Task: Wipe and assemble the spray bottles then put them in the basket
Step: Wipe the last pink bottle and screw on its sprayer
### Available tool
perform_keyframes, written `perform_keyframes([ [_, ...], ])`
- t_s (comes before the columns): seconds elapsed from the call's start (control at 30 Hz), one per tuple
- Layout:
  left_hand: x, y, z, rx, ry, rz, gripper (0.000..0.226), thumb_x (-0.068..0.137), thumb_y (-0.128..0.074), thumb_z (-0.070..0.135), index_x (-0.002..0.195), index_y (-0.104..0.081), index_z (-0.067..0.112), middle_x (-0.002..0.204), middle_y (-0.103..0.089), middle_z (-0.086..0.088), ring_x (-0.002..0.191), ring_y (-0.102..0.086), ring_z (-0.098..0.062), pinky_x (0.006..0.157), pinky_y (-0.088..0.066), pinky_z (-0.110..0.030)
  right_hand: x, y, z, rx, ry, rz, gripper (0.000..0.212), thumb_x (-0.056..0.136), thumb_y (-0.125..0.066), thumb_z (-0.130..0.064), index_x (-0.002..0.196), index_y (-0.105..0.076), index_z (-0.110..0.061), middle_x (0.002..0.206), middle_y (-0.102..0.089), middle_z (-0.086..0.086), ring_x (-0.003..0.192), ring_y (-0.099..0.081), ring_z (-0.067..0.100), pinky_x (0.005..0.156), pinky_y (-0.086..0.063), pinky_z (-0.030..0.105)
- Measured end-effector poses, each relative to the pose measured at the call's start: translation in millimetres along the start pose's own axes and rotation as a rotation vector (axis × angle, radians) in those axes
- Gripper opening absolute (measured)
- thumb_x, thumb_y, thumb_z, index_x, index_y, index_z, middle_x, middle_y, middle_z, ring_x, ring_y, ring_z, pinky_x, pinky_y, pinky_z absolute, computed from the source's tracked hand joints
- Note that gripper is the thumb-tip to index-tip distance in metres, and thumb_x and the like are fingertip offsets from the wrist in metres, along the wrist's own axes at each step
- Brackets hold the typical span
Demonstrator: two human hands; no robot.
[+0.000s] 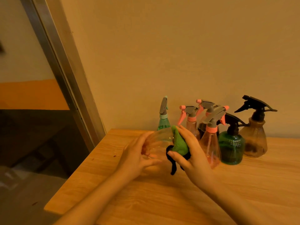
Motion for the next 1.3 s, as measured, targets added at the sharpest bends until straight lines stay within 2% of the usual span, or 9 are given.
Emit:
perform_keyframes([
  [0.13, 6, 5, 1, -0.116, -0.031, 0.006, 0.087, 0.049, -0.079, 0.064, 0.124, -0.034, 0.060, 0.124, -0.054, 0.017, 0.116, -0.053, -0.010, 0.092, -0.049, -0.042, 8, -2, -18, -0.015, 0.053, -0.025, 0.070, 0.082, -0.067, -0.045, 0.141, -0.029, -0.044, 0.151, -0.023, -0.023, 0.139, -0.018, -0.006, 0.113, -0.024, 0.018],
  [0.2, 8, 11, 7, -0.082, -0.064, 0.003, 0.089, 0.050, -0.078, 0.064, 0.123, -0.027, 0.066, 0.125, -0.050, 0.022, 0.116, -0.050, 0.000, 0.095, -0.048, -0.031, 10, -3, -26, -0.064, 0.082, -0.044, 0.072, 0.079, -0.065, -0.044, 0.140, -0.026, -0.045, 0.152, -0.016, -0.025, 0.140, -0.012, -0.007, 0.110, -0.016, 0.007],
  [0.3, 8, 18, 20, -0.078, -0.111, -0.037, 0.099, 0.053, -0.080, 0.058, 0.130, -0.019, 0.069, 0.129, -0.046, 0.023, 0.118, -0.045, 0.010, 0.093, -0.043, -0.014, 9, -11, -39, -0.153, 0.181, -0.101, 0.069, 0.082, -0.061, -0.044, 0.140, -0.024, -0.045, 0.155, -0.011, -0.022, 0.143, -0.004, -0.004, 0.112, -0.008, 0.009],
  [0.5, 7, 20, 20, -0.155, -0.127, -0.051, 0.094, 0.055, -0.087, 0.044, 0.131, -0.033, 0.058, 0.131, -0.050, 0.015, 0.122, -0.049, -0.001, 0.098, -0.047, -0.030, 8, -17, -36, -0.189, 0.212, -0.124, 0.064, 0.087, -0.054, -0.051, 0.142, -0.024, -0.041, 0.155, -0.009, -0.023, 0.144, -0.003, -0.001, 0.112, -0.006, 0.010],
  [0.67, 1, 24, 14, -0.124, -0.123, -0.027, 0.099, 0.054, -0.091, 0.035, 0.128, -0.031, 0.065, 0.128, -0.050, 0.020, 0.118, -0.048, 0.006, 0.095, -0.046, -0.021, 1, -16, -20, -0.176, 0.188, -0.140, 0.067, 0.085, -0.047, -0.064, 0.144, -0.025, -0.040, 0.155, -0.007, -0.027, 0.144, -0.009, 0.000, 0.114, -0.013, 0.015],
  [0.83, -3, 25, 13, -0.141, -0.114, 0.022, 0.099, 0.053, -0.092, 0.035, 0.132, -0.035, 0.055, 0.128, -0.052, 0.016, 0.118, -0.050, 0.001, 0.095, -0.048, -0.026, 4, -18, -34, -0.223, 0.227, -0.167, 0.064, 0.088, -0.052, -0.052, 0.144, -0.025, -0.035, 0.155, -0.010, -0.018, 0.143, -0.005, -0.001, 0.116, -0.008, 0.017],
  [0.97, -3, 27, 16, -0.247, -0.079, 0.075, 0.099, 0.049, -0.094, 0.024, 0.127, -0.041, 0.054, 0.124, -0.057, 0.015, 0.114, -0.055, 0.001, 0.090, -0.050, -0.022, 1, -20, -52, -0.370, 0.427, -0.029, 0.052, 0.094, -0.044, -0.038, 0.141, -0.041, -0.014, 0.149, -0.035, -0.001, 0.142, -0.023, 0.010, 0.115, -0.014, 0.019],
  [1.1, -7, 27, 11, -0.361, -0.032, 0.118, 0.093, 0.047, -0.090, 0.031, 0.126, -0.044, 0.047, 0.121, -0.060, 0.014, 0.113, -0.058, -0.003, 0.088, -0.050, -0.019, -10, -22, -52, -0.453, 0.531, -0.066, 0.048, 0.100, -0.034, -0.037, 0.138, -0.045, -0.010, 0.148, -0.039, 0.005, 0.141, -0.028, 0.015, 0.116, -0.018, 0.023],
  [1.3, -8, 22, 9, -0.238, -0.048, 0.086, 0.101, 0.048, -0.093, 0.033, 0.129, -0.038, 0.056, 0.126, -0.053, 0.026, 0.117, -0.050, 0.004, 0.095, -0.050, -0.026, -10, -15, -27, -0.347, 0.370, -0.119, 0.062, 0.089, -0.050, -0.034, 0.146, -0.032, -0.015, 0.154, -0.026, -0.006, 0.143, -0.020, 0.009, 0.115, -0.014, 0.018],
])
Point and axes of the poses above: each hand's wrist, its own x-axis towards the middle knuckle, its own y-axis out of the back of the hand, z = x × y, the point moved 6 cm from there along x, towards the middle knuckle
